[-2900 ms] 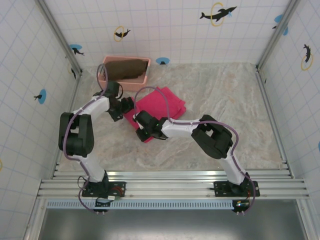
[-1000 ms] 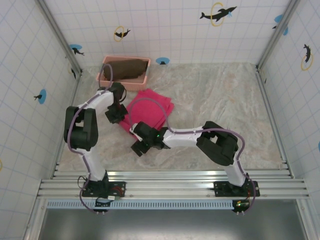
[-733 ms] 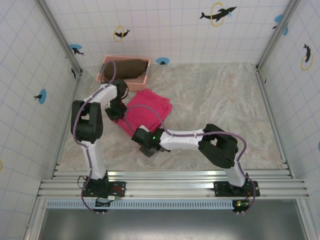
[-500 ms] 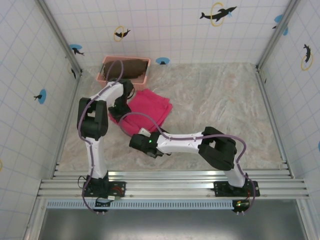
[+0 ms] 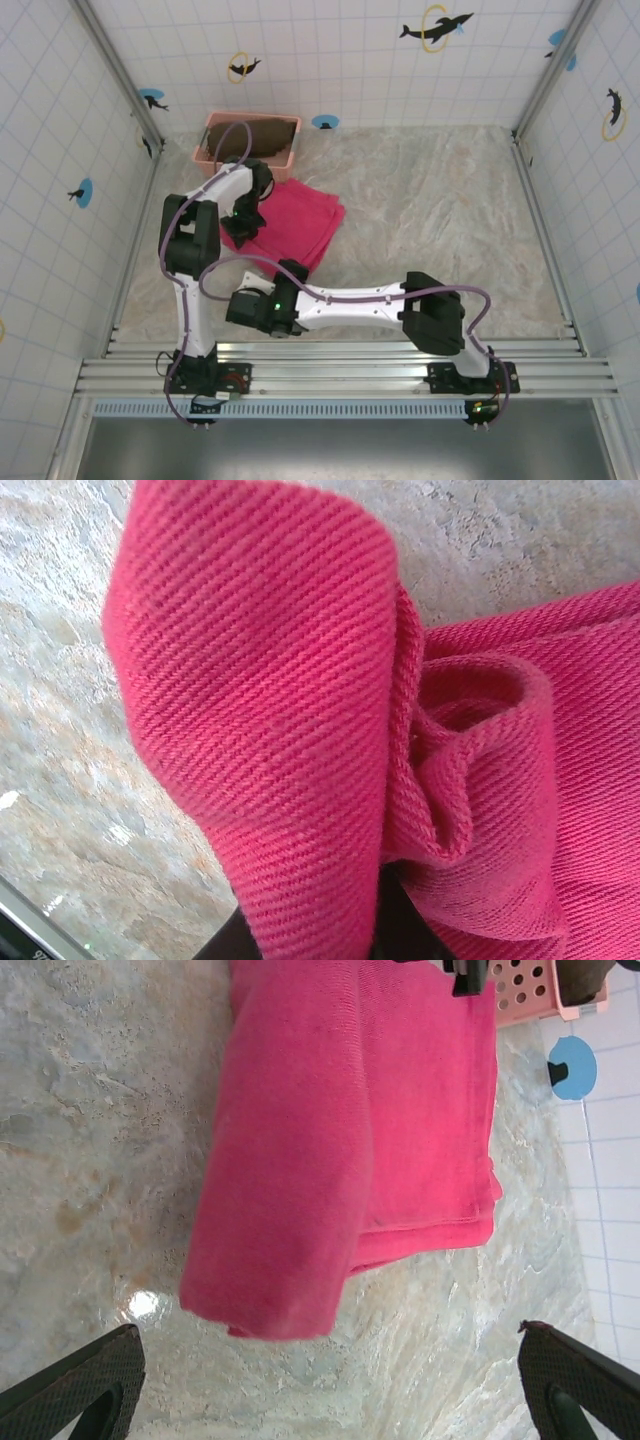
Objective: Roll up the long pants
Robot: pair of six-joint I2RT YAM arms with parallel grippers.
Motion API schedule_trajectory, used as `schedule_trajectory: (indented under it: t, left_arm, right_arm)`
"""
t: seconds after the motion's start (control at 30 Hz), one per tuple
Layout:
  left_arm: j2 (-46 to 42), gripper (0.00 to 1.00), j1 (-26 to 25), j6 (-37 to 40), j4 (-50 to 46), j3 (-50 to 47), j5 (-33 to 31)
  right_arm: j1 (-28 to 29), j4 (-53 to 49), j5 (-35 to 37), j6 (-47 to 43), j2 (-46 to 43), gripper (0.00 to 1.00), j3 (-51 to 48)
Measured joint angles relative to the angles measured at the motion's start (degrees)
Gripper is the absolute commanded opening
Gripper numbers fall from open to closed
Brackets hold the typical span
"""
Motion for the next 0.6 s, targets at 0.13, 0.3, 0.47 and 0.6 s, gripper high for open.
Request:
schedule_trajectory:
  t: [0.13,0.3,0.47,0.6]
  left_arm:
    - [0.59,0.0,-1.03,-2.29,-1.38,0.46,0.37]
    - [2.01,0.0,-1.62,-4.0,-3.56,2.16,0.42]
    - [2.75,0.0,-1.62,-4.57,-4.83,3.17,0.92]
    - [3.78,0.0,-1.62,-4.57,-6.25,4.68,1.03]
  right_arm:
    - [-0.5,-0.15,0.57,-1.01,5.42,0.99,0.76]
    - [-1.44,-1.42,5.29,-1.44,13.0,0.99,3.69]
    - [-2.99,-2.21,12.59,-2.1,17.2,0.99,7.04]
    - [-3.87,-2.64,18.27,-2.23,19.3,0.99,7.52]
